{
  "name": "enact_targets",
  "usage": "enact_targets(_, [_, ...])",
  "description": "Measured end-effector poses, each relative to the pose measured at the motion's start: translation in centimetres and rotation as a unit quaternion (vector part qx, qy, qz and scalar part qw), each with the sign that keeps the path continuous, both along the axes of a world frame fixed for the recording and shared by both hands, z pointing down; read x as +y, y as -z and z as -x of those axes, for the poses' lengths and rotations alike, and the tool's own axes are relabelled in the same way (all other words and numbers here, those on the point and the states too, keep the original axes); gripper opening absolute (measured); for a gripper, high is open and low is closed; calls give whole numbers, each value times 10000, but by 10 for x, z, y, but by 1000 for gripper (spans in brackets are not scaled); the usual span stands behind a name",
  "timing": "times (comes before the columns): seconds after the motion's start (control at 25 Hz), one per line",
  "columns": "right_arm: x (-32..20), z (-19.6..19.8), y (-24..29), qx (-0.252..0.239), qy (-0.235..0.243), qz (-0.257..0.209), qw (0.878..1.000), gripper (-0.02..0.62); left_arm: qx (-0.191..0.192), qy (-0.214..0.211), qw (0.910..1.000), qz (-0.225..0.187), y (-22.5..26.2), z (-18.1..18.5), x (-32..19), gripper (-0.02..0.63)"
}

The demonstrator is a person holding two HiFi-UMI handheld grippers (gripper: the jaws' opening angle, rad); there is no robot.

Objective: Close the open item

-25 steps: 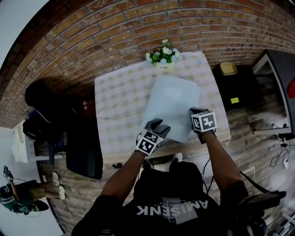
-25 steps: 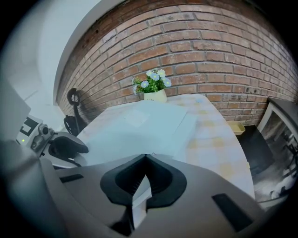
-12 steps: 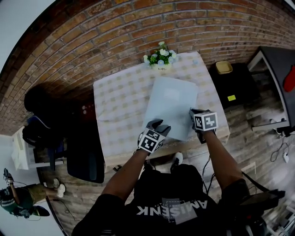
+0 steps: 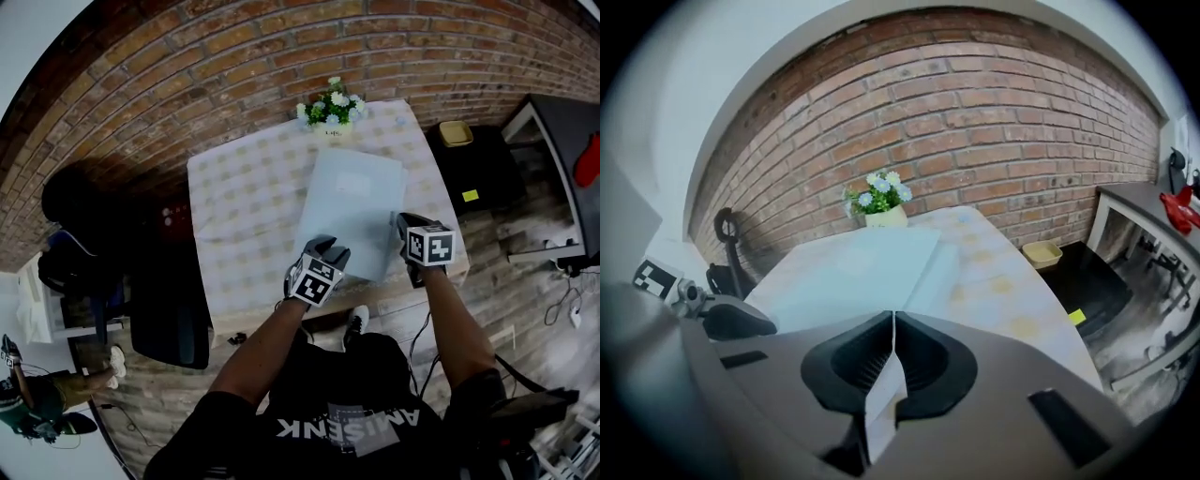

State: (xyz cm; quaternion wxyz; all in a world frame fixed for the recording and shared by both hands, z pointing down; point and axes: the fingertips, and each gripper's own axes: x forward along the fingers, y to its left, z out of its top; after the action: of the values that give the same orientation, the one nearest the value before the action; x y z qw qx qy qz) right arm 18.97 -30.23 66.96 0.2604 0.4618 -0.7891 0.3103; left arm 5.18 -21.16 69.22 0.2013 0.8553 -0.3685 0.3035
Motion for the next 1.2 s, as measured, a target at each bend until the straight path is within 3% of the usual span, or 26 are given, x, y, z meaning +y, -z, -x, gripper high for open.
enact_targets(0.2, [7,22,-13,193,437,227,9986,41,18,-23,10000,72,0,1,1,169])
enact_targets(0.6, [4,18,-25,148,83,759,9970,40,42,-74,9998,166,-1,0,1,169])
enact_targets(0.8, [4,17,-21,226,12,756,9969,41,209,-232,9992,261,5,-1,1,169])
enact_targets(0.96, [14,4,-16,612,-157,660,9958,42,219,-306,9990,220,3,2,2,169])
enact_targets(1.2, [25,-7,11,215,-456,323,9982,43,289,-482,9982,186,10,3,-1,169])
